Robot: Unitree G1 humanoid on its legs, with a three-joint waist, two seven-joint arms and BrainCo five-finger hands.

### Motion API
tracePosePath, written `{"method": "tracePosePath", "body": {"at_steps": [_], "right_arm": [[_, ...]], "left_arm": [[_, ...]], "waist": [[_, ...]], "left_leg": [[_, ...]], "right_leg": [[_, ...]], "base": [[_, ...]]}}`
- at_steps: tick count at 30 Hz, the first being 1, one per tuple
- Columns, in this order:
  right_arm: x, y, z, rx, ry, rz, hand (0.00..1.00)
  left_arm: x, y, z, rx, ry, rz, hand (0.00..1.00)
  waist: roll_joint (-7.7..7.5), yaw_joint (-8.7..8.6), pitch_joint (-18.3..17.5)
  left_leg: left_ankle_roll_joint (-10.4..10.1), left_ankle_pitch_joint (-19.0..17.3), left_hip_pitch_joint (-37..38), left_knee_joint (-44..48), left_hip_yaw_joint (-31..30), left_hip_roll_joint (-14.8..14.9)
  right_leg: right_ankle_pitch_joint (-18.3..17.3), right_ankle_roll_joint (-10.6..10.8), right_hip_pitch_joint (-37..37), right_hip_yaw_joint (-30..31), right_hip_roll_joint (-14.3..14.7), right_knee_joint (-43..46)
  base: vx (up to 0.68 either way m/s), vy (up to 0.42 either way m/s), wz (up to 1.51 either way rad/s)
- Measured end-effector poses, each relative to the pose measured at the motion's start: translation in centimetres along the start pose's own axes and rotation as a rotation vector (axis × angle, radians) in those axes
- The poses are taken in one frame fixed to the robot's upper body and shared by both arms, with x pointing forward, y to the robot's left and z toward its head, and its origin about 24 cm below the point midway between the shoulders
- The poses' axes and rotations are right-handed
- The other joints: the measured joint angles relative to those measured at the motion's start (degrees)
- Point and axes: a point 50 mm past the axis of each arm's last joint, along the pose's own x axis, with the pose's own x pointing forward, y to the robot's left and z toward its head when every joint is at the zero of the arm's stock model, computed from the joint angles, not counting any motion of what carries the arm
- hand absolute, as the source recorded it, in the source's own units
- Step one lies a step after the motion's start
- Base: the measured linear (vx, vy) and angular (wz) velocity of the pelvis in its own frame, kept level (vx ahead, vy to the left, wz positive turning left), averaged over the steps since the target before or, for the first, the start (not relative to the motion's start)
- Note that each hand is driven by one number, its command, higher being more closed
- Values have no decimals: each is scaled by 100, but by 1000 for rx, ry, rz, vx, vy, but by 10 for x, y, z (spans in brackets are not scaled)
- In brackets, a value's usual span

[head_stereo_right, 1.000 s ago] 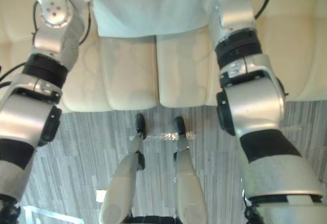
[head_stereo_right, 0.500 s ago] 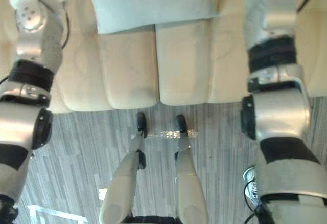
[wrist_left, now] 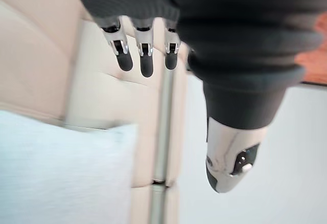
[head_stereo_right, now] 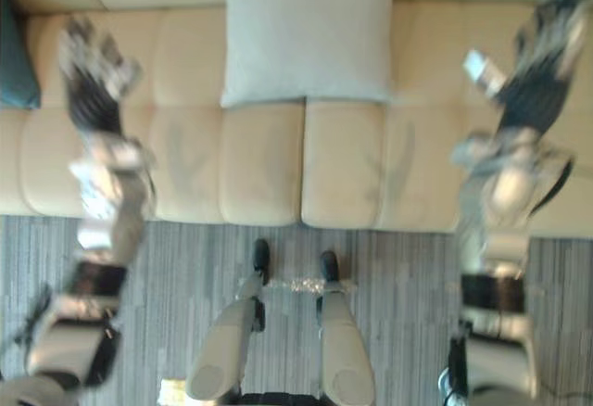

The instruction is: Pick up cushions and gather them together orderly.

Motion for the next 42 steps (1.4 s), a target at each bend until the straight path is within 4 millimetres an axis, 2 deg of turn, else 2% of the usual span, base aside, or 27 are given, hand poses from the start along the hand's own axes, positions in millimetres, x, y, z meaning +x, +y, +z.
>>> {"method": "tracePosePath", "body": {"at_steps": [1, 3, 4, 6, 7, 9, 13, 18, 23, 25, 26, 27, 28, 29, 30, 31, 32, 33, 34, 35, 36, 37, 38, 39, 40, 41, 42], "right_arm": [[-42, -6, -48, -51, 223, -19, 0], [-66, -9, -71, -83, 340, -23, 0], [-96, -10, -96, -107, 487, -19, 0], [-139, -9, -125, -132, 687, 4, 0], [-147, -8, -130, -128, 719, 6, 0], [-186, -6, -150, -100, 895, 4, 0], [-223, -9, -164, -79, 1060, -17, 0], [-238, -14, -167, -43, 1116, -90, 0], [-223, -5, -170, -31, 1091, -62, 0], [-218, 6, -172, -5, 1089, -54, 0], [-217, 7, -173, -3, 1085, -54, 0], [-218, 16, -173, 19, 1090, -45, 0], [-221, 18, -174, 25, 1097, -44, 0], [-223, 20, -174, 21, 1107, -25, 0], [-223, 20, -174, 21, 1105, -24, 0], [-221, 21, -174, 19, 1099, -21, 0], [-219, 22, -174, 20, 1094, -19, 0], [-214, 20, -174, 15, 1084, -27, 0], [-210, 19, -174, 11, 1076, -27, 0], [-207, 17, -174, 4, 1067, -36, 0], [-203, 16, -173, -4, 1058, -38, 0], [-202, 14, -173, -8, 1056, -37, 0], [-200, 14, -173, -10, 1052, -36, 0], [-198, 14, -173, -15, 1046, -35, 0], [-199, 15, -173, -15, 1051, -39, 0], [-200, 14, -173, -16, 1052, -42, 0], [-199, 17, -174, -11, 1052, -47, 0]], "left_arm": [[-35, 13, -37, 25, 175, 36, 0], [-54, 21, -54, 45, 265, 51, 0], [-75, 32, -74, 70, 375, 74, 0], [-106, 49, -100, 118, 539, 115, 0], [-112, 53, -104, 122, 568, 129, 0], [-147, 73, -123, 174, 728, 195, 0], [-179, 89, -138, 191, 873, 287, 0], [-199, 99, -142, 193, 947, 360, 0], [-203, 99, -146, 179, 972, 383, 0], [-191, 95, -146, 171, 945, 369, 0], [-188, 95, -146, 168, 936, 372, 0], [-182, 94, -145, 165, 918, 366, 0], [-179, 92, -145, 164, 910, 361, 0], [-173, 89, -144, 157, 891, 351, 0], [-171, 89, -144, 157, 886, 348, 0], [-167, 87, -142, 155, 871, 341, 0], [-163, 86, -142, 154, 865, 337, 0], [-160, 80, -144, 140, 867, 326, 0], [-160, 79, -145, 136, 868, 326, 0], [-161, 71, -147, 118, 868, 316, 0], [-164, 68, -148, 125, 882, 289, 0], [-164, 66, -149, 126, 884, 282, 0], [-162, 61, -150, 134, 887, 247, 0], [-161, 58, -151, 135, 887, 231, 0], [-161, 57, -151, 142, 890, 218, 0], [-160, 58, -151, 148, 888, 216, 0], [-152, 54, -149, 139, 861, 208, 0]], "waist": [[-46, -3, -170], [-53, -6, -329], [-64, -6, -536], [-68, -3, -770], [-70, -2, -827], [-85, 22, -1138], [-133, 72, -1445], [-221, 142, -1603], [-283, 291, -1604], [-296, 304, -1476], [-280, 321, -1455], [-313, 323, -1412], [-366, 308, -1412], [-532, 327, -1495], [-577, 332, -1519], [-742, 351, -1571], [-850, 412, -1559], [-756, 518, -1510], [-695, 552, -1485], [-525, 600, -1475], [-444, 600, -1492], [-425, 594, -1499], [-306, 566, -1470], [-287, 561, -1391], [-315, 504, -1302], [-333, 471, -1285], [-365, 461, -1194]], "left_leg": [[-24, -6, 255, -59, -73, -9], [-26, -5, 345, -95, -109, -10], [-42, -45, 471, -107, -130, -11], [-40, -135, 756, -129, -107, -10], [-39, -151, 804, -135, -98, -10], [-54, -228, 1097, -252, 7, 10], [-68, -363, 1382, -290, 101, 19], [-65, -457, 1638, -296, 218, 25], [-50, -491, 1593, -274, 622, 48], [22, -702, 1274, 291, 657, 217], [32, -720, 1236, 356, 660, 281], [43, -810, 1148, 613, 624, 307], [49, -846, 1125, 702, 599, 306], [66, -884, 911, 1009, 478, 288], [68, -881, 840, 1093, 478, 281], [67, -881, 545, 1396, 494, 249], [63, -884, 437, 1569, 522, 235], [24, -848, 320, 1739, 531, 370], [11, -835, 329, 1737, 520, 433], [-83, -711, 309, 1676, 536, 596], [-227, -553, 215, 1559, 544, 673], [-248, -499, 171, 1527, 537, 690], [-299, -219, 45, 1369, 488, 818], [-264, 129, 11, 1200, 498, 864], [-269, 933, 40, 726, 496, 843], [-305, 1010, 37, 653, 496, 832], [-412, 477, -29, 1198, 604, 858]], "right_leg": [[-23, 0, 313, -62, -5, -139], [-25, -3, 448, -111, -21, -236], [-26, -2, 633, -146, -48, -352], [-27, 1, 981, -154, -65, -529], [-28, 1, 1031, -153, -67, -558], [-38, -3, 1295, -120, -73, -742], [-56, 32, 1592, -37, -73, -912], [-23, 74, 1861, 48, -81, -1123], [138, 184, 1716, 379, -74, -1142], [305, 443, 1437, 91, 4, -676], [171, 364, 1354, 14, 24, -409], [-287, 209, 1044, -360, -94, 1278], [-402, 242, 1037, -422, -166, 1742], [-559, 387, 1173, -480, -410, 2553], [-561, 415, 1235, -468, -465, 2633], [-441, 535, 1532, -394, -689, 2577], [-318, 624, 1823, -319, -763, 2158], [-559, 705, 2139, -339, -590, 1490], [-569, 695, 2205, -362, -546, 1350], [-697, 603, 2425, -478, -370, 866], [-901, 465, 2477, -519, -279, 591], [-948, 454, 2473, -526, -254, 536], [-984, 441, 2470, -646, -75, 329], [-982, 437, 2467, -767, 10, 265], [-930, 359, 2452, -969, 94, 248], [-884, 288, 2447, -1025, 68, 208], [-876, 222, 2443, -1277, 83, 209]], "base": [[137, -23, 16], [123, -13, 14], [140, -6, 8], [114, -9, -1], [65, -10, -12], [62, -11, -19], [43, -13, -13], [31, -4, -13], [36, 3, -39], [-10, -22, -17], [-71, -37, 5], [-41, -26, 21], [-50, -99, 44], [-3, -112, 37], [-47, -176, 48], [-109, -194, 25], [-165, -214, 12], [-176, -177, -11], [-257, -188, -22], [-312, -223, -10], [-311, -229, 1], [-274, -208, 26], [-243, -160, 34], [-435, -244, 70], [-320, -162, 69], [-425, -183, 77], [-258, -105, 29]]}}
